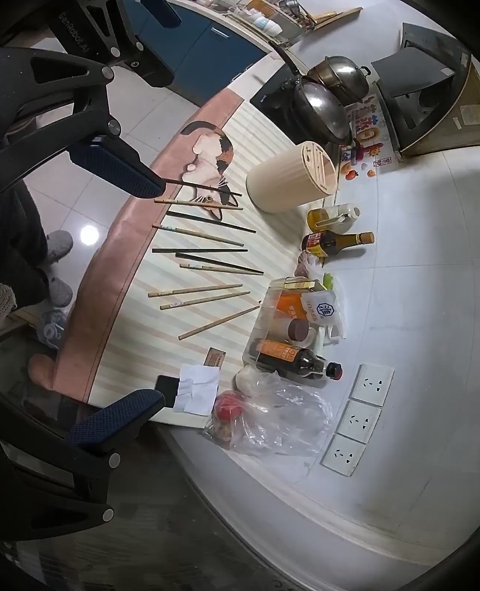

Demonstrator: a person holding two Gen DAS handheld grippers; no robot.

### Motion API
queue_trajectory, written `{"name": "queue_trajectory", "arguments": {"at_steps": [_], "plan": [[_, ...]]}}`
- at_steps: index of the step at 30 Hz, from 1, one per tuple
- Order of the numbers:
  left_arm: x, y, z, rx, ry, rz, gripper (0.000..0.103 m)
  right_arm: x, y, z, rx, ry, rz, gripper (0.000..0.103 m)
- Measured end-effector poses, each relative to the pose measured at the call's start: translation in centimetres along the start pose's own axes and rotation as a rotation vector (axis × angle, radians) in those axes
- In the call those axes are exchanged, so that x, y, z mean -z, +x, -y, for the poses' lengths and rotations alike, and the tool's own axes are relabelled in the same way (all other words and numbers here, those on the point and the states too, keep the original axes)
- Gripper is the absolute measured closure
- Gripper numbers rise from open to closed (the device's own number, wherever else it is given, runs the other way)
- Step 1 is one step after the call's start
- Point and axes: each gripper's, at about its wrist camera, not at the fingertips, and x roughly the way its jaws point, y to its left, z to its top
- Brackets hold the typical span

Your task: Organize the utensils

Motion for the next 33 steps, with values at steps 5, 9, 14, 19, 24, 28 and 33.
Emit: {"name": "queue_trajectory", "arguments": {"at_steps": [5,9,14,19,24,28,33], "plan": [[0.0,0.0,0.0,0.009,-0.004,-0.006,0.000,0.3,0.0,-0.1,0.000,0.000,0.002,0.000],[0.0,0.1,0.0,0.012,-0.004,-0.005,0.000,-0.1,-0.4,0.2,0.000,0.003,0.005,0.000],[-0.2,-0.4,0.0,0.018,-0.002,-0.006,0.000,-0.5,-0.4,0.2,0.005,0.003,0.010,0.000],[-0.1,-0.4,0.0,0.017,-0.002,-0.004,0.000,-0.3,-0.8,0.2,0.004,0.002,0.014,0.000],[-0.2,-0.3,0.1,0.017,-0.003,-0.001,0.000,-0.3,-1.1,0.1,0.000,-0.002,0.021,0.000],[-0.6,-0.4,0.3,0.017,-0.005,0.002,0.000,-0.3,-1.2,0.0,-0.005,-0.007,0.025,0.000],[-0.8,-1.0,0.8,0.018,-0.002,0.011,0.000,-0.4,-1.2,-0.1,-0.014,-0.012,0.030,0.000]]}}
